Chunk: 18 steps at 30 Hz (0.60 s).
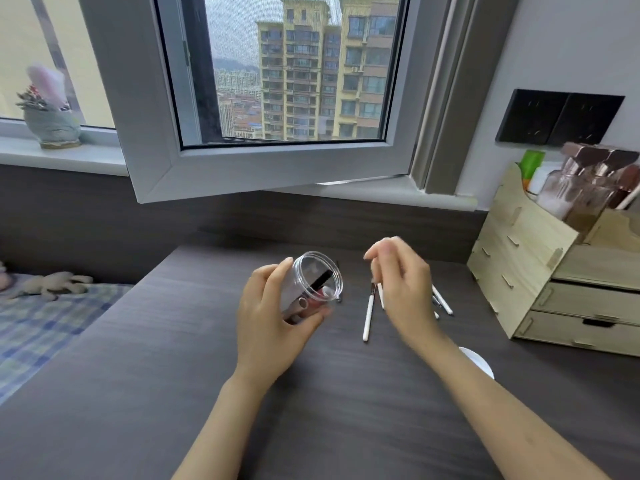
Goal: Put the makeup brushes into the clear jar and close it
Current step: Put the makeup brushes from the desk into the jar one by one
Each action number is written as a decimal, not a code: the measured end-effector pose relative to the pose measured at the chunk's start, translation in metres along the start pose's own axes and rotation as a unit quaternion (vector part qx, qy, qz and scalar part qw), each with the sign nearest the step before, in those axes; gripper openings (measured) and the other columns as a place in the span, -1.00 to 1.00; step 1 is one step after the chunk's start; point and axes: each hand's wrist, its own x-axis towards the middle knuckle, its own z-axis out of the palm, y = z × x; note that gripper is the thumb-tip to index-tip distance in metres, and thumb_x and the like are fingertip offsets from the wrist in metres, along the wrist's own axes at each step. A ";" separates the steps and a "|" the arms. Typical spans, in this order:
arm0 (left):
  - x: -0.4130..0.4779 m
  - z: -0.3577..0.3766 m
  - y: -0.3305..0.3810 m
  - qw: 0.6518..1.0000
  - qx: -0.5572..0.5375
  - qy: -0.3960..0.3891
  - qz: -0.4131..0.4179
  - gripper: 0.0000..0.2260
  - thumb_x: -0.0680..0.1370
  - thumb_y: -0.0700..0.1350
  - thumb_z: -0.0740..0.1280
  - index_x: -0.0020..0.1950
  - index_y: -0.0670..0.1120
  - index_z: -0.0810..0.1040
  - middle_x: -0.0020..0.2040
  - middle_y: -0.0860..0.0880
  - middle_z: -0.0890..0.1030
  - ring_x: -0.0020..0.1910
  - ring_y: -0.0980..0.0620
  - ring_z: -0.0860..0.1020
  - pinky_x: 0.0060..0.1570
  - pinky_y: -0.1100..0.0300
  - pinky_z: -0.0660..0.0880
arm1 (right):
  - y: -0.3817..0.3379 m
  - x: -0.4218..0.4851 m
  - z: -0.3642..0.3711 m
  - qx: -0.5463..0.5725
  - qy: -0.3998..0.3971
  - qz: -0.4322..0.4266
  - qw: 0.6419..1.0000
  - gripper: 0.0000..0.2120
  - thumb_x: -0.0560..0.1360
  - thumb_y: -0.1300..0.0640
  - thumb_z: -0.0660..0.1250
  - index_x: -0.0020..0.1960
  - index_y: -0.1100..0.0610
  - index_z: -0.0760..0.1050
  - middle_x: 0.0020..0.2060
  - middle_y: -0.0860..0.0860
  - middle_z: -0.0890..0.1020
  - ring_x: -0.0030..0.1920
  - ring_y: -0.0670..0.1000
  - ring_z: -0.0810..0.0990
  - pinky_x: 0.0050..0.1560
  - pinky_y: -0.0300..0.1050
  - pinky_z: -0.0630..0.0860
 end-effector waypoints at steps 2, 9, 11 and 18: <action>0.001 -0.002 -0.002 1.000 -0.007 0.015 -0.026 -0.30 0.22 0.01 0.59 0.29 -0.11 0.44 0.13 0.06 0.43 0.10 0.13 0.43 0.09 0.52 0.25 | 0.025 0.014 0.007 -0.014 0.038 0.107 0.993 -0.67 0.59 0.08 0.12 -0.31 0.11 0.45 -0.52 -0.04 0.38 -0.47 -0.07 0.35 -0.37 -0.12 0.35; 0.006 -0.005 -0.003 0.995 0.001 0.054 -0.084 -0.32 0.21 -0.03 0.61 0.26 -0.17 0.46 0.11 -0.08 0.51 0.05 0.06 0.47 0.00 0.48 0.30 | 0.095 0.040 0.067 -0.309 -0.137 0.227 0.914 -0.72 0.50 -0.04 0.26 -0.09 0.16 0.60 -0.06 0.13 0.70 0.04 0.18 0.62 -0.06 -0.09 0.46; 0.006 -0.005 -0.003 0.995 0.007 0.050 -0.087 -0.32 0.22 -0.02 0.61 0.26 -0.17 0.46 0.11 -0.09 0.51 0.05 0.02 0.49 -0.02 0.41 0.32 | 0.104 0.044 0.081 -0.366 -0.166 0.242 0.883 -0.63 0.47 -0.13 0.28 -0.05 0.19 0.59 0.00 0.17 0.68 0.07 0.21 0.62 -0.10 -0.09 0.47; 0.004 -0.002 -0.003 0.998 0.008 0.022 -0.052 -0.30 0.22 0.01 0.60 0.28 -0.13 0.45 0.11 -0.05 0.50 0.07 0.11 0.44 0.06 0.54 0.25 | 0.111 0.052 0.086 -0.405 -0.255 0.302 0.824 -0.66 0.53 -0.01 0.24 0.04 0.27 0.54 0.08 0.22 0.62 0.09 0.23 0.60 -0.05 -0.05 0.49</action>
